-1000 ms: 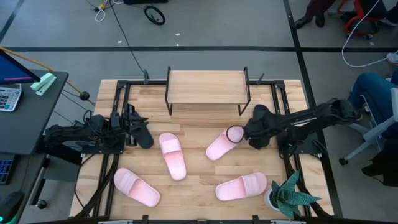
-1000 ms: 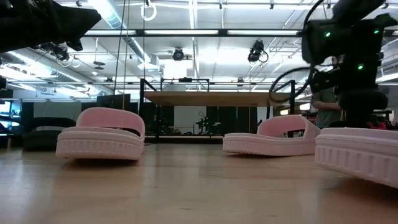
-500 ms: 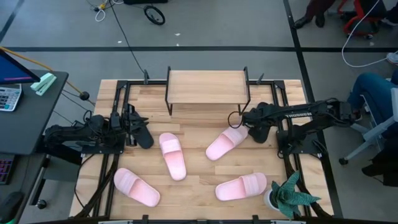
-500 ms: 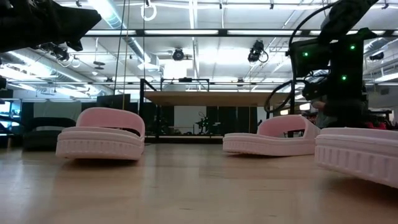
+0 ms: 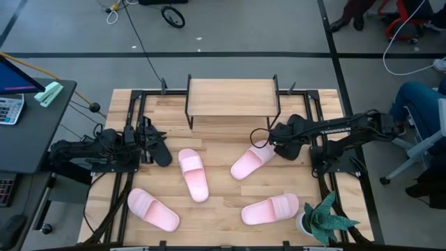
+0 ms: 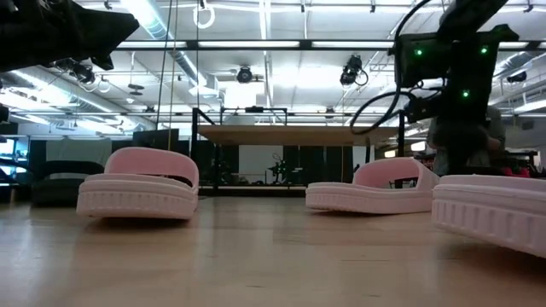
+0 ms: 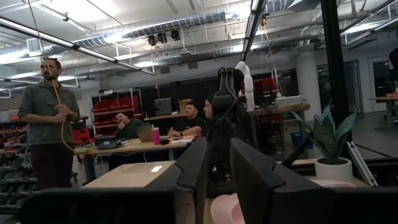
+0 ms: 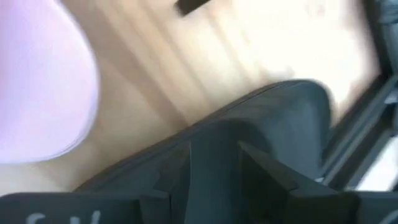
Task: Pick and place slides into the shelf
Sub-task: Put the right black slide on the shelf
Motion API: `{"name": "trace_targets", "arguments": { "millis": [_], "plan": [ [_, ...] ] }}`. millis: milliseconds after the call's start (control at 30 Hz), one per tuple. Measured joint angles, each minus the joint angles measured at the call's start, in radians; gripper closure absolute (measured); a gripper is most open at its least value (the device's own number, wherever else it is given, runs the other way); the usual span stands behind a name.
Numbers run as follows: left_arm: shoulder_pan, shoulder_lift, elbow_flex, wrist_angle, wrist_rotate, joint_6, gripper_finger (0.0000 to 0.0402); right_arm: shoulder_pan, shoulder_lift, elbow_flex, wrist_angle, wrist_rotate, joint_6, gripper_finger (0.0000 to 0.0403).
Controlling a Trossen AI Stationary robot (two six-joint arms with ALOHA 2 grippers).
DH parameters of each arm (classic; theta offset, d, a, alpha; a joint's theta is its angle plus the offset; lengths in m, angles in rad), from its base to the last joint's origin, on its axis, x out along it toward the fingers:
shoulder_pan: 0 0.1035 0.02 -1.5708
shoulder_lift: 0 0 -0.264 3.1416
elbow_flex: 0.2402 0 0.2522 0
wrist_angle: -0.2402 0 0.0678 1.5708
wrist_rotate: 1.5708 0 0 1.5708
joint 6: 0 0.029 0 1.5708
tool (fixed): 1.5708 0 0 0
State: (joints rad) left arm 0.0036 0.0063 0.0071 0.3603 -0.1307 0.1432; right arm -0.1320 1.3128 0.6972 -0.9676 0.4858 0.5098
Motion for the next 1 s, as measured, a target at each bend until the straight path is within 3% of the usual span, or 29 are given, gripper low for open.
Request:
{"name": "trace_targets", "arguments": {
  "millis": [333,867,1000],
  "plan": [
    [0.0,0.0,0.0,-0.039,0.0,-0.001,0.0323,-0.057,0.0,0.0,-0.132,0.074,0.079,0.0267],
    [0.0,0.0,0.0,-0.062,0.0,-0.002,0.0324,-0.217,0.003,-0.035,-0.112,0.06,0.114,0.0268],
    [0.0,0.0,0.0,-0.062,0.0,-0.002,0.0327,-0.239,0.003,-0.035,-0.112,0.072,0.121,0.0287]
  ]
}}
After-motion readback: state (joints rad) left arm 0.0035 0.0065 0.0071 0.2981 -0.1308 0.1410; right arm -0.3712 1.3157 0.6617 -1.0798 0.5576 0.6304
